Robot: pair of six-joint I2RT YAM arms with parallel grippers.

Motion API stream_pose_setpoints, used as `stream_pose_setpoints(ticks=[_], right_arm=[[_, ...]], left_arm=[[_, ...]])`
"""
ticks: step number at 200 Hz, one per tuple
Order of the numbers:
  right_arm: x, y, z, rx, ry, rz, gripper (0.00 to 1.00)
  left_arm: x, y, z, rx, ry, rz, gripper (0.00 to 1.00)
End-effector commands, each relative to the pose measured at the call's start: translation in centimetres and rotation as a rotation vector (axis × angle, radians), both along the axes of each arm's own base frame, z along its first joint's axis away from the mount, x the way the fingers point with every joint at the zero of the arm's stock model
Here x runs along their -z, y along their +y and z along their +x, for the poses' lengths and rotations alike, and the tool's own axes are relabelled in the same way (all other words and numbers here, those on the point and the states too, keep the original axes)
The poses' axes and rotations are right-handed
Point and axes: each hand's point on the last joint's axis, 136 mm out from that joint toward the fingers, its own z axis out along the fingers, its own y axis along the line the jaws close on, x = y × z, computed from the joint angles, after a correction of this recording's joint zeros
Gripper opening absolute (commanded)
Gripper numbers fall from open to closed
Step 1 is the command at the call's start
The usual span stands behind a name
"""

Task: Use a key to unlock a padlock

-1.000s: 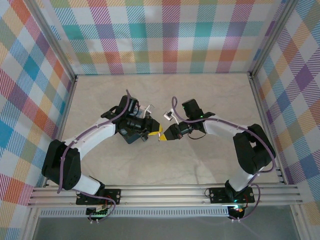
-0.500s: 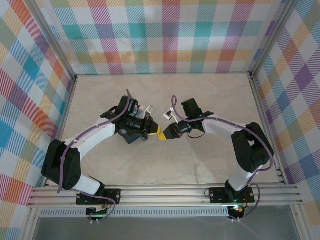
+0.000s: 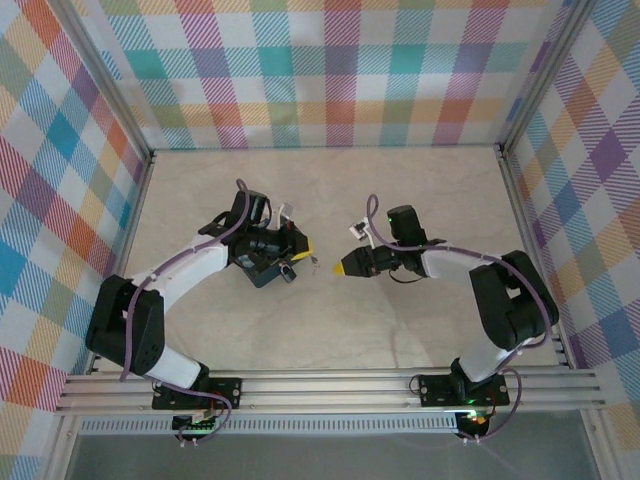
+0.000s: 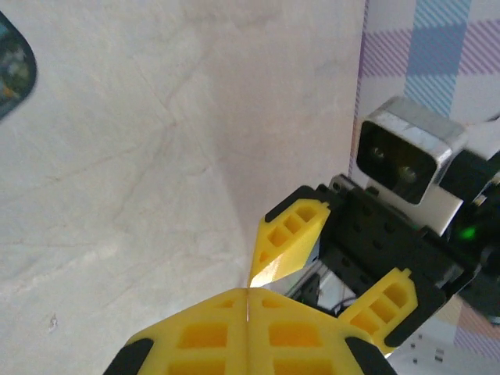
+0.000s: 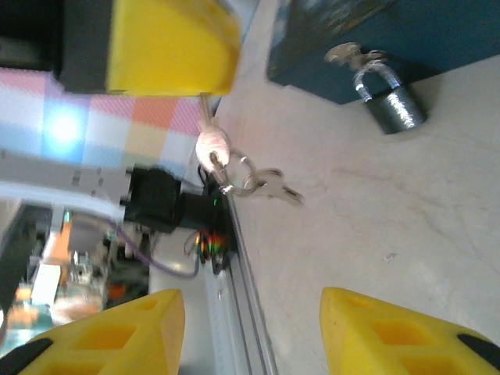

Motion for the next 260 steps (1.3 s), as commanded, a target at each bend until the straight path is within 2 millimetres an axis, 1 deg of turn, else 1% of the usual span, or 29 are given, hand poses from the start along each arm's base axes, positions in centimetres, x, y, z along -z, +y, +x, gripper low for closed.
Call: stream_pose_setpoints(ticks=[1, 11, 34, 52, 76, 125, 164, 203, 223, 260], right_arm=[[-3.9, 1.1, 3.4, 0.224, -0.021, 0.110, 0.48], [-4.5, 1.5, 4.0, 0.306, -0.007, 0.125, 0.46], [-5.7, 2.9, 4.3, 0.386, -0.002, 0.129, 0.43], [-6.2, 2.9, 5.0, 0.451, 0.001, 0.124, 0.40], [-6.9, 3.1, 5.5, 0.465, 0.026, 0.142, 0.38], [-5.6, 4.0, 5.5, 0.465, 0.116, 0.124, 0.38], [-4.8, 4.4, 5.0, 0.462, 0.150, 0.097, 0.41], [-4.9, 4.6, 4.9, 0.461, 0.151, 0.101, 0.40], [-4.8, 4.6, 5.2, 0.468, 0.155, 0.100, 0.40], [-4.9, 5.1, 5.8, 0.468, 0.160, 0.115, 0.38]], left_arm=[[-0.1, 0.7, 2.4, -0.160, 0.014, -0.025, 0.00], [-0.2, 0.7, 2.8, -0.191, 0.014, -0.040, 0.00], [-0.2, 0.7, 3.3, -0.213, 0.007, -0.047, 0.00], [-0.2, 0.5, 3.2, -0.205, 0.009, -0.062, 0.00], [-0.3, 0.8, 3.1, -0.223, 0.002, -0.063, 0.00], [-0.4, 1.3, 2.9, -0.252, -0.009, -0.068, 0.00], [-1.2, 1.6, 3.2, -0.272, -0.041, -0.071, 0.00], [-1.6, 1.3, 3.5, -0.278, -0.047, -0.100, 0.00], [-1.6, 1.3, 3.5, -0.280, -0.044, -0.106, 0.00], [-2.0, 1.1, 3.5, -0.274, -0.049, -0.124, 0.00]])
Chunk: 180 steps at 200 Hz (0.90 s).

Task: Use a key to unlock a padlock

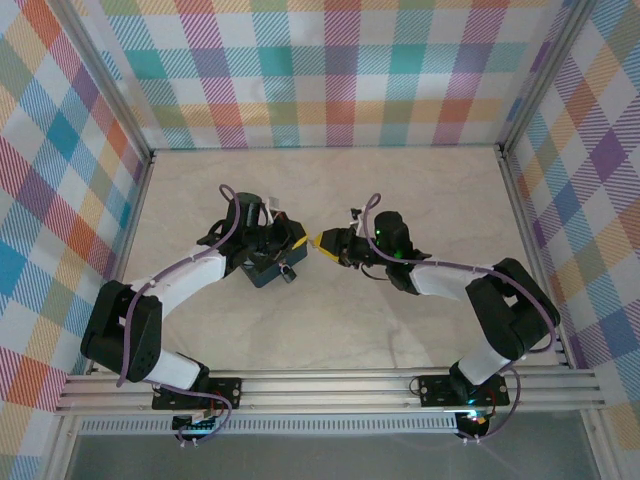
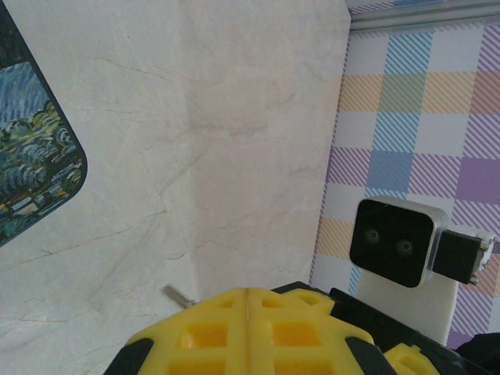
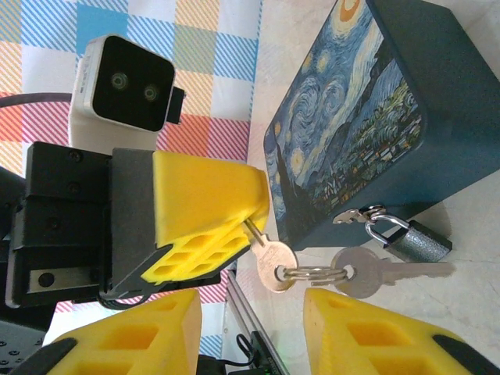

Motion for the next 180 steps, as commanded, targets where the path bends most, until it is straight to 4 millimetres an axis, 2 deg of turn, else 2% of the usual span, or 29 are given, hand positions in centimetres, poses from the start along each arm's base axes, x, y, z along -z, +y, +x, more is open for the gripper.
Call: stream_pose_setpoints(ticks=[1, 110, 180], right_arm=[[-1.39, 0.83, 0.92, 0.005, -0.029, 0.038, 0.38], [-1.88, 1.52, 1.71, 0.008, -0.023, 0.088, 0.33], [-1.97, 1.58, 1.63, 0.011, -0.012, 0.109, 0.17]], left_arm=[[-1.32, 0.08, 0.11, -0.002, -0.034, -0.037, 0.00], [-1.81, -0.07, -0.26, 0.000, -0.038, -0.071, 0.00], [-1.84, 0.03, -0.20, -0.008, -0.041, -0.069, 0.00]])
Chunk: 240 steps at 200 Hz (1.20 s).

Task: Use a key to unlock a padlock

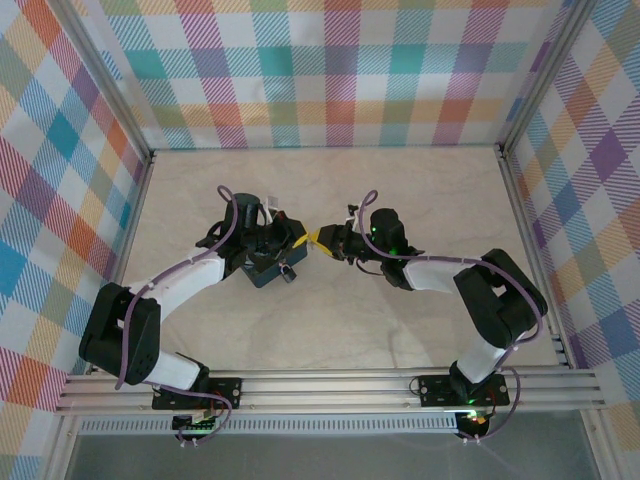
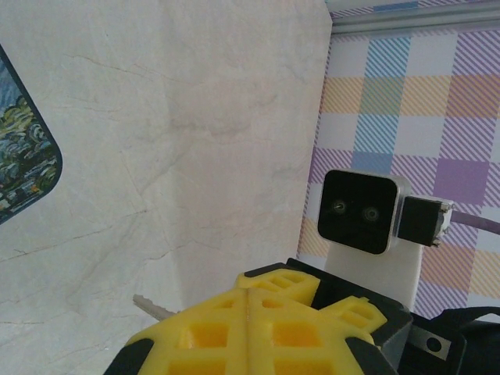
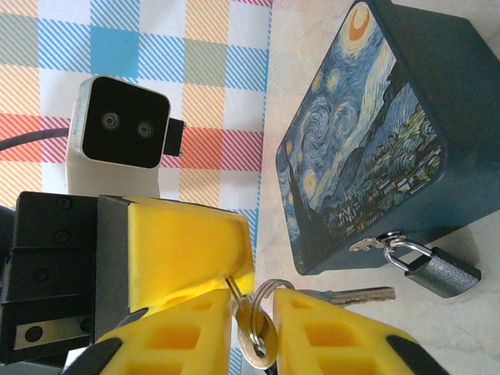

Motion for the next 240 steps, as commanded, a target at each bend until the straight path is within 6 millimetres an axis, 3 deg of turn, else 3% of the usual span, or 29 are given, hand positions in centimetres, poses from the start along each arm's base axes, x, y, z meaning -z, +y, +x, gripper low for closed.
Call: stream_pose_setpoints(ticks=[1, 107, 137, 150, 161, 191, 220, 240], right_arm=[[-1.8, 0.6, 0.2, -0.003, -0.046, 0.053, 0.17], [-1.5, 0.1, 0.2, 0.026, -0.048, 0.078, 0.00], [0.4, -1.0, -0.2, 0.039, -0.047, 0.002, 0.00], [1.4, -1.6, -0.5, 0.041, -0.042, -0.032, 0.00], [2.4, -2.2, -0.7, 0.042, -0.040, -0.061, 0.00], [5.1, -5.0, -1.3, 0.063, -0.031, -0.148, 0.00], [6.2, -7.6, -1.5, 0.066, -0.055, -0.204, 0.00], [6.7, -8.8, -2.2, 0.040, -0.082, -0.274, 0.00]], left_arm=[[-1.0, 0.2, -0.1, -0.003, -0.033, -0.023, 0.00], [-0.6, 1.0, -0.5, -0.020, -0.036, 0.009, 0.00], [-0.3, 3.3, -1.0, -0.071, -0.037, 0.169, 0.45], [-0.2, 4.5, -1.3, -0.100, -0.028, 0.239, 0.56], [-0.1, 5.5, -1.6, -0.130, -0.014, 0.287, 0.60], [3.1, 7.9, -4.5, -0.182, 0.108, 0.473, 0.69], [5.9, 6.6, -6.7, -0.177, 0.148, 0.609, 0.71], [7.5, 6.4, -6.7, -0.212, 0.143, 0.689, 0.71]])
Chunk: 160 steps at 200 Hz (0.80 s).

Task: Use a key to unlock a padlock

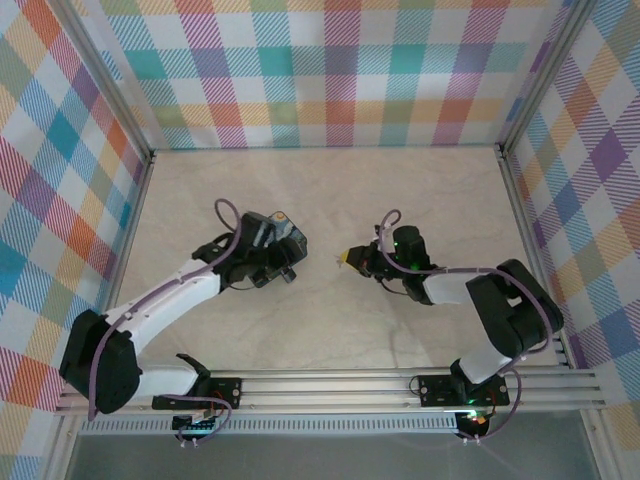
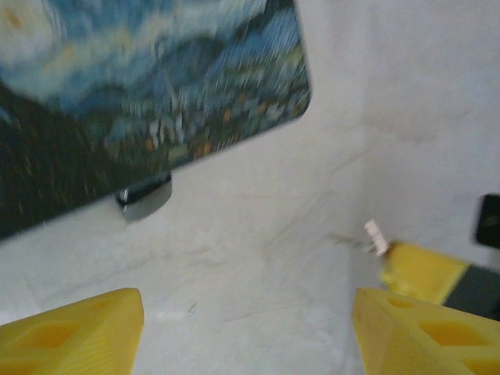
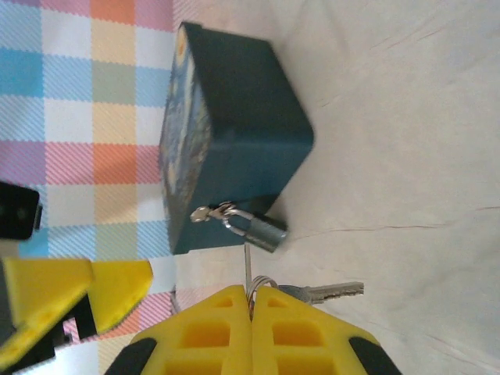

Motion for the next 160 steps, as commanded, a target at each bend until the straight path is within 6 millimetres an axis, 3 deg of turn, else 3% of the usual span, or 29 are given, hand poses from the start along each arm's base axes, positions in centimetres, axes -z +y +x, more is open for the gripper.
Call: stream_pose_setpoints(ticks=[1, 46, 104, 160], right_arm=[[-0.3, -1.1, -1.2, -0.071, -0.086, -0.082, 0.00], [-1.3, -2.7, -2.0, -0.073, -0.137, -0.127, 0.00], [-2.2, -2.6, -2.5, -0.080, -0.153, -0.088, 0.00], [-2.3, -2.5, -2.8, -0.091, -0.156, -0.074, 0.00]], left_arm=[[2.8, 1.9, -0.5, -0.088, 0.024, 0.181, 0.71], [5.3, 0.6, 0.5, -0.091, 0.012, 0.344, 0.72], [7.4, 0.7, 2.1, -0.186, 0.002, 0.446, 0.70], [9.0, 0.9, 2.8, -0.293, 0.022, 0.487, 0.60]])
